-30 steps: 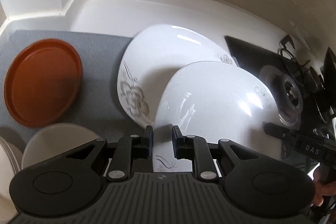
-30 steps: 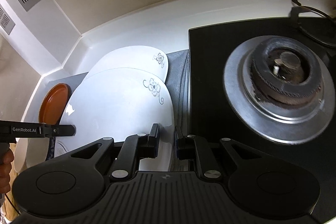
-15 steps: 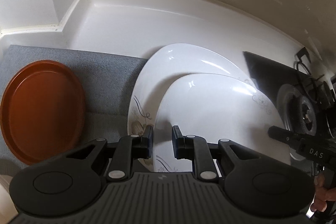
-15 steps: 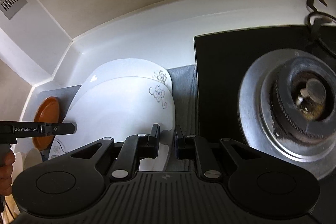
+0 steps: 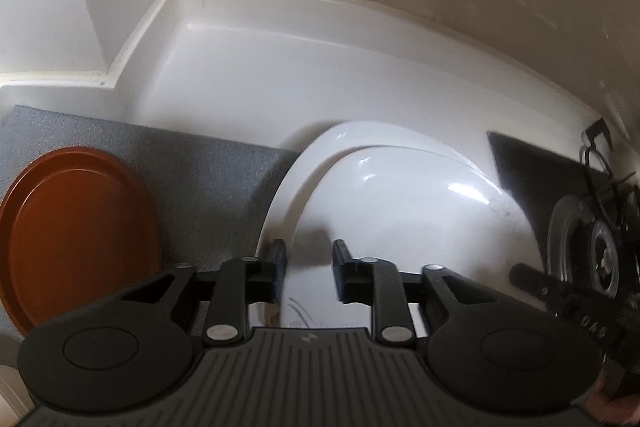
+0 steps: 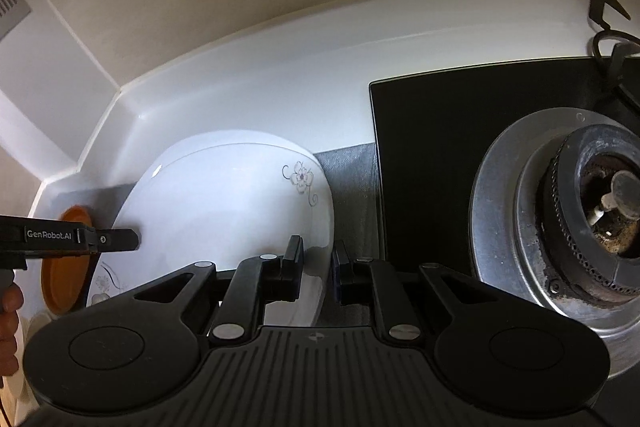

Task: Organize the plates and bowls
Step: 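Lower the white plate onto the other white plate and open both grippers, then withdraw both grippers and move them toward the terracotta-orange plate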

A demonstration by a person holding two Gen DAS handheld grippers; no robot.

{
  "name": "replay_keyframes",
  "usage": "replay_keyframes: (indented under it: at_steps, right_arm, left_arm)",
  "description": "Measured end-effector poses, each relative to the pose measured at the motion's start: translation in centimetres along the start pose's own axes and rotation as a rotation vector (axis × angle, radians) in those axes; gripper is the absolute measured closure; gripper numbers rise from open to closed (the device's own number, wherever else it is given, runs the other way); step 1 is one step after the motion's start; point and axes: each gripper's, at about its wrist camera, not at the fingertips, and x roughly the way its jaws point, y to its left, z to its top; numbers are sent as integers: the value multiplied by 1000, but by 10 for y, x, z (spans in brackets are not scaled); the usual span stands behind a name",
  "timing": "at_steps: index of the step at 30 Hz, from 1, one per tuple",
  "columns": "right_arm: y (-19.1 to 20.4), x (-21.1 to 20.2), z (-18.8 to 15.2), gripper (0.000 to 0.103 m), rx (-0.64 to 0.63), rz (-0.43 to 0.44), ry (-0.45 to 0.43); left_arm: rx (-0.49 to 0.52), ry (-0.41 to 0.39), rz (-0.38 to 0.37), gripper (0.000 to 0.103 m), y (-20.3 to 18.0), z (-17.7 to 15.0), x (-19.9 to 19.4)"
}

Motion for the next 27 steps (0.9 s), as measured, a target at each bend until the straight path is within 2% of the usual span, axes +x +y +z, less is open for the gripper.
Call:
replay_keyframes:
  at_steps: [4,6,8,10,12,13,15,23,27]
  right_arm:
    - [8,5,-8,82,-22,-18,-48]
    - [14,9,-13,73,-47,-28,-55]
    - [18,11,-16,70,-63,-34,-57]
    - [20,9,-18,65,-61,-33,-56]
    - [20,1,-20,53,-59,-39,-64]
    - [20,-5,-21,50,-64,-40,-77]
    - [20,-23,-27,41,-80,-49,-108]
    - [35,-99,-61,20,-210,-58,-234]
    - [48,-126,-78,17,-271,-80,-277]
  left_arm:
    - [21,-46,5,43,-8,0,-9]
    - [39,-66,0,36,-11,-1,-15]
    - [54,-80,-2,29,-15,-3,-22]
    - [71,-108,9,12,-19,-8,-32]
    - [82,-138,24,6,-24,-12,-45]
    - [84,-149,28,0,-25,-15,-51]
    - [83,-184,32,0,-31,-19,-67]
    - [131,-230,34,0,-48,-53,-110]
    - [133,-239,38,0,-52,-74,-127]
